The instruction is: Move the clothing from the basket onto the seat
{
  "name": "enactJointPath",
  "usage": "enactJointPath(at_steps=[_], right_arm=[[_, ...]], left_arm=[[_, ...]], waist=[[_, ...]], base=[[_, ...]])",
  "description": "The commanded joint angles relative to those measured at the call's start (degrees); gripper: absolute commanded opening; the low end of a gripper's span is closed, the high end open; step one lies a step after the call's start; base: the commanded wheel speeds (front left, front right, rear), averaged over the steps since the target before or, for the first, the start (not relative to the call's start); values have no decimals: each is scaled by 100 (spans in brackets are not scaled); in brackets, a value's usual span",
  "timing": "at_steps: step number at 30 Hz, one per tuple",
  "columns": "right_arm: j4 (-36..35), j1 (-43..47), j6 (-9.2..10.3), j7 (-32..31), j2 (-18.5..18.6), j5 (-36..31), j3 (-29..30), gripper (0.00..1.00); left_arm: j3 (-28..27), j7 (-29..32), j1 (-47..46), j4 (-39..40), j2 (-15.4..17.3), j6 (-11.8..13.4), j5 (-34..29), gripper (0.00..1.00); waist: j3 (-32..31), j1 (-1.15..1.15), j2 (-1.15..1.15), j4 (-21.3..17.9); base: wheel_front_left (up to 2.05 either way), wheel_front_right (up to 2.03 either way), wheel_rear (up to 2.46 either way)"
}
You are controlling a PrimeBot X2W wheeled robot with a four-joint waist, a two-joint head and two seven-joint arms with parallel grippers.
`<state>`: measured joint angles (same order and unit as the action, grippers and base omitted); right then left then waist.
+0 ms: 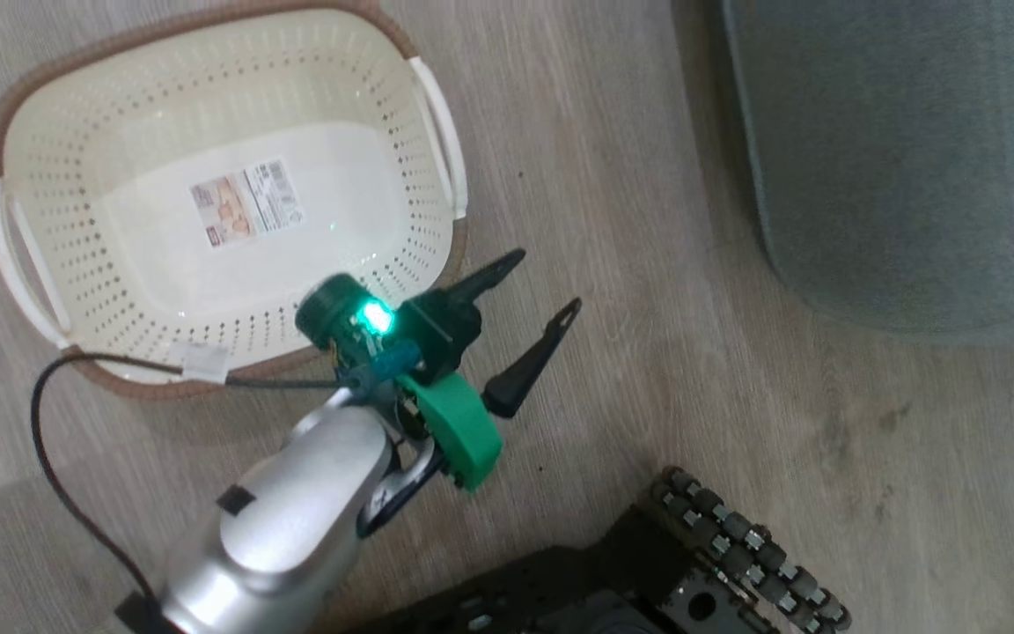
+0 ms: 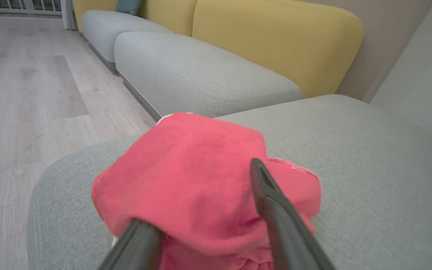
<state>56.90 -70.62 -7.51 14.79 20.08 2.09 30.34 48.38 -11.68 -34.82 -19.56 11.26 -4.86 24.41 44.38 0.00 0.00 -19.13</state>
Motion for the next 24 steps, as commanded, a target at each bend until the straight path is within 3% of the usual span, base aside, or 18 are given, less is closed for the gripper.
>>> enactJointPath(at_steps=[1,6,11,14,18,24], right_arm=[[-126,172,2,20,211,-50,-124,100],[52,579,2,20,174,387,-1151,100],[-971,1499,2,20,166,1306,-2137,100],[-1820,2417,2,20,83,2182,-2385,100],[-2754,3733,2,20,32,2711,-2532,100],[-3450,4695,2,20,-407,2277,-2531,100]], left_arm=[[-53,-42,224,149,-30,0,58,100],[-104,-165,340,-126,-151,1,209,100],[-348,-289,515,-465,-329,76,392,100],[-463,-318,626,-744,-433,188,377,100],[-1056,-328,957,-707,-614,274,587,100],[-1977,-330,1544,-550,-608,378,532,100]], waist=[[-225,0,0,-46],[-868,0,0,-19],[-1605,0,0,157],[-2079,0,0,456],[-2642,0,0,844],[-3156,0,0,1130]], base=[[0,0,0],[0,0,0],[0,0,0],[0,0,0],[0,0,0],[0,0,0]])
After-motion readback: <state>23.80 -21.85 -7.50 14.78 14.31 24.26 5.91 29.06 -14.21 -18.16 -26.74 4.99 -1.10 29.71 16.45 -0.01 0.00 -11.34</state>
